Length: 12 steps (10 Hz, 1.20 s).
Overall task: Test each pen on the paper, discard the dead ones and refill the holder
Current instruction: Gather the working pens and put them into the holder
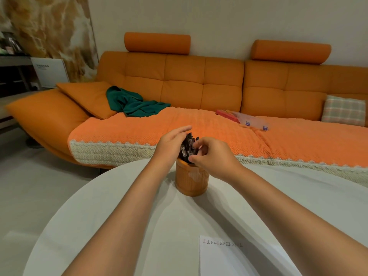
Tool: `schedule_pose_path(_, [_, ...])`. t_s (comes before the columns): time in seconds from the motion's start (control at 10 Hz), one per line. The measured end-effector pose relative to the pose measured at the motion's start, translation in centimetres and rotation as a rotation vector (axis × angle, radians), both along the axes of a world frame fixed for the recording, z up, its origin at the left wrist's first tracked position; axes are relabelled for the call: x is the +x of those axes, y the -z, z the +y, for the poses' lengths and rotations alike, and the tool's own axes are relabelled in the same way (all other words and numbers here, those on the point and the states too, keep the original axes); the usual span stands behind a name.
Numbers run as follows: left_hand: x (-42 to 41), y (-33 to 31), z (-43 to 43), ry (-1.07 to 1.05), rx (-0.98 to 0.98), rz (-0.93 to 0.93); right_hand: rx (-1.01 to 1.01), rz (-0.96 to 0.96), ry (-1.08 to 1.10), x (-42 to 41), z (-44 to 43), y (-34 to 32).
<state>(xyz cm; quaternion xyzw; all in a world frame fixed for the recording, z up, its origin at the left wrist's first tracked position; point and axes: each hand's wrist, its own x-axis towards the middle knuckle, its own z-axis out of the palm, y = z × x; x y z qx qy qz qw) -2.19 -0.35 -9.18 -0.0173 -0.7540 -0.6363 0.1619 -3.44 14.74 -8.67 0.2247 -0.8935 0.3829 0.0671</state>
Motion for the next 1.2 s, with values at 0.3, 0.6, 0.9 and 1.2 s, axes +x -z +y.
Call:
schedule_pose_path(0.3, [0.0,1.3,-0.4,0.026,-0.233,0.005,-0.053,0.099,-0.054,0.4,-0.4,0.1])
schedule_pose_path(0.6, [0.5,1.3,-0.5,-0.062,-0.384,-0.036,0.078,0.145,0.008,0.5,0.2,0.8])
schedule_pose_path(0.9, [1.2,1.3,-0.1,-0.102,-0.376,-0.288,-0.120,-0.130,0.115,1.0,0.8,3.0])
schedule_pose_path(1.2, [2.3,1.4,0.9,-0.043,-0.208,-0.254,-0.094,-0.209,0.071,1.4,2.1,2.7])
